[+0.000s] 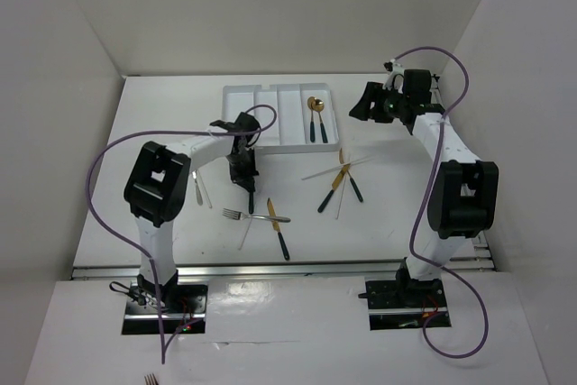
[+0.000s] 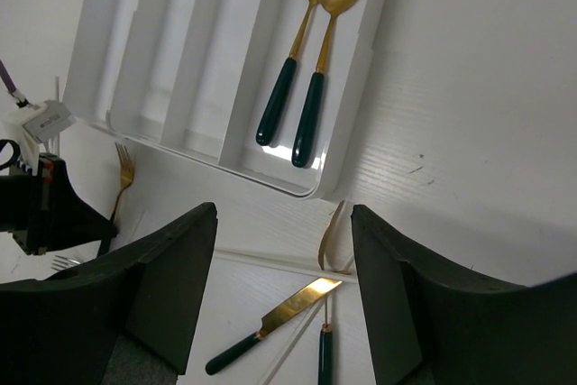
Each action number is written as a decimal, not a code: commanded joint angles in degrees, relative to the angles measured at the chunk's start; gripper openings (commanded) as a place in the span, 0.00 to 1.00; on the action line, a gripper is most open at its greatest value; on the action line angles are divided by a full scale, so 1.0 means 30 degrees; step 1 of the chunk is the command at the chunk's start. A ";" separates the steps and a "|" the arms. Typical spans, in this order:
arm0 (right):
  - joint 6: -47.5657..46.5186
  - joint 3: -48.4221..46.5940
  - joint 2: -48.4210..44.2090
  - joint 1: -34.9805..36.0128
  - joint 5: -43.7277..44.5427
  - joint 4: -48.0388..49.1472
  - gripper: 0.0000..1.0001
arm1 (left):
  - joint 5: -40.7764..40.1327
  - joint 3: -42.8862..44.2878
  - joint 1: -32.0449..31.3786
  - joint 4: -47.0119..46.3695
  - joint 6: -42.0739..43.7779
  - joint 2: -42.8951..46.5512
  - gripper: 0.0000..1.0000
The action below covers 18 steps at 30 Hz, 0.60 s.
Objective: Sort the eating utensils into containers
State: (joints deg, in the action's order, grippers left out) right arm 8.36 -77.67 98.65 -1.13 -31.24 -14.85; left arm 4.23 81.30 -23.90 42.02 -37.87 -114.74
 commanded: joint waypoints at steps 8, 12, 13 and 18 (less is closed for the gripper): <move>-0.1088 0.0724 -0.0364 0.0697 -0.0396 0.1201 0.66 | -0.2523 -0.3044 0.0027 -0.0647 0.2043 0.9059 0.00; -0.1468 0.0724 -0.0364 0.1047 -0.0396 0.1201 0.65 | -0.1293 -0.3835 -0.0352 -0.1434 0.3889 1.1962 0.00; -0.1468 0.0724 -0.0364 0.1049 -0.0396 0.1201 0.65 | -0.1090 -0.3837 -0.0876 -0.1902 0.4733 1.2431 0.00; -0.1642 0.0929 -0.0364 0.1225 -0.0220 0.1435 0.65 | -0.0912 -0.2378 -0.1086 -0.4483 0.6760 1.2410 0.00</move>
State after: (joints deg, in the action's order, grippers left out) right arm 4.95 -75.40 98.65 2.02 -31.90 -13.50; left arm 0.30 70.87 -26.98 35.14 -23.73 -75.46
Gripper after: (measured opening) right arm 0.653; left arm 0.053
